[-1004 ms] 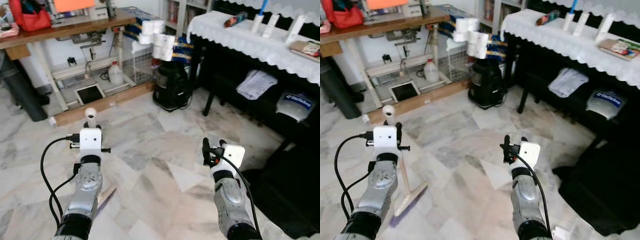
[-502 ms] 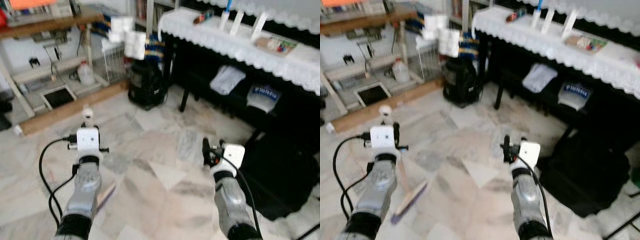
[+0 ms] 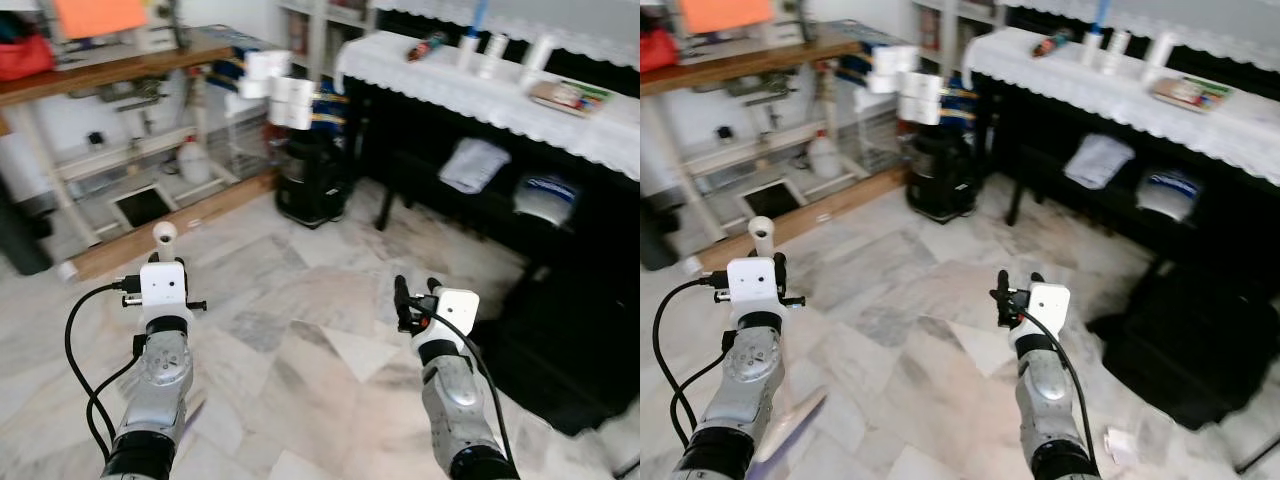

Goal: Sweep floor

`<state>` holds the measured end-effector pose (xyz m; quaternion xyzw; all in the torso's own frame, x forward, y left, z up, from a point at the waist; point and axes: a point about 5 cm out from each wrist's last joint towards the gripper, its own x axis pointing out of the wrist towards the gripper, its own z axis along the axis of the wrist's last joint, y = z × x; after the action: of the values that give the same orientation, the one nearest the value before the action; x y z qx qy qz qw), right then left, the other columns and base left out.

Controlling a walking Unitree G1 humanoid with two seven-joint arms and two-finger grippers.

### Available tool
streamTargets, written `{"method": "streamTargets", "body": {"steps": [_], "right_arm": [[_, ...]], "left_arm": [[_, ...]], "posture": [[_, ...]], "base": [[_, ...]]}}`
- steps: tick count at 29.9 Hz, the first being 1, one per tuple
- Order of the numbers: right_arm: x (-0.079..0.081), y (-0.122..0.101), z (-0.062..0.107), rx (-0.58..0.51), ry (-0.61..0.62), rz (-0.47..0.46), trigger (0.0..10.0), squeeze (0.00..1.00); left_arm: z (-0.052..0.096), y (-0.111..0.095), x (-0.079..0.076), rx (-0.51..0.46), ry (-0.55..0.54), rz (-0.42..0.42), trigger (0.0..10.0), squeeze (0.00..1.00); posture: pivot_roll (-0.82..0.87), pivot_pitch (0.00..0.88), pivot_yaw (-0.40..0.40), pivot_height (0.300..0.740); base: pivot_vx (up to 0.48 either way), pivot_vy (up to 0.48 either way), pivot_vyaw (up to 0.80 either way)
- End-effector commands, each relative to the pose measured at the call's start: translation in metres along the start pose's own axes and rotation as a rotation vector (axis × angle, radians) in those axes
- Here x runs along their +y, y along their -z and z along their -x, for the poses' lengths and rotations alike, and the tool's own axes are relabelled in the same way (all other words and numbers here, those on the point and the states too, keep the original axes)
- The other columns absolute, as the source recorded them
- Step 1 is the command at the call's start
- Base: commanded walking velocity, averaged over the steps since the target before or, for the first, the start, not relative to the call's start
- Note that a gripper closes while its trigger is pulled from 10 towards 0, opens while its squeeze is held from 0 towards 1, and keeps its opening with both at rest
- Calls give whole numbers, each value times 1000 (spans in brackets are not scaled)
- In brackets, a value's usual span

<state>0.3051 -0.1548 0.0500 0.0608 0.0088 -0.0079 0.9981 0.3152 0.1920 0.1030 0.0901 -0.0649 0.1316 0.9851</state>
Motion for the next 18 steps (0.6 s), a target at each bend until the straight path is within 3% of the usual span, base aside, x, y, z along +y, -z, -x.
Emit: {"method": "streamTargets", "body": {"steps": [1,18], "right_arm": [[5,-2,-3,-4,-8,-11,10000,0],[4,-2,-3,-6,10,-14,10000,0]], "left_arm": [[-5,-11,-2,-52,8,19,10000,0],[-8,-14,-2,-70,22,-3,10000,0]], "posture": [[26,0,-43,740],[25,0,-33,740]], "base": [[0,292,-756],[0,15,-756]]}}
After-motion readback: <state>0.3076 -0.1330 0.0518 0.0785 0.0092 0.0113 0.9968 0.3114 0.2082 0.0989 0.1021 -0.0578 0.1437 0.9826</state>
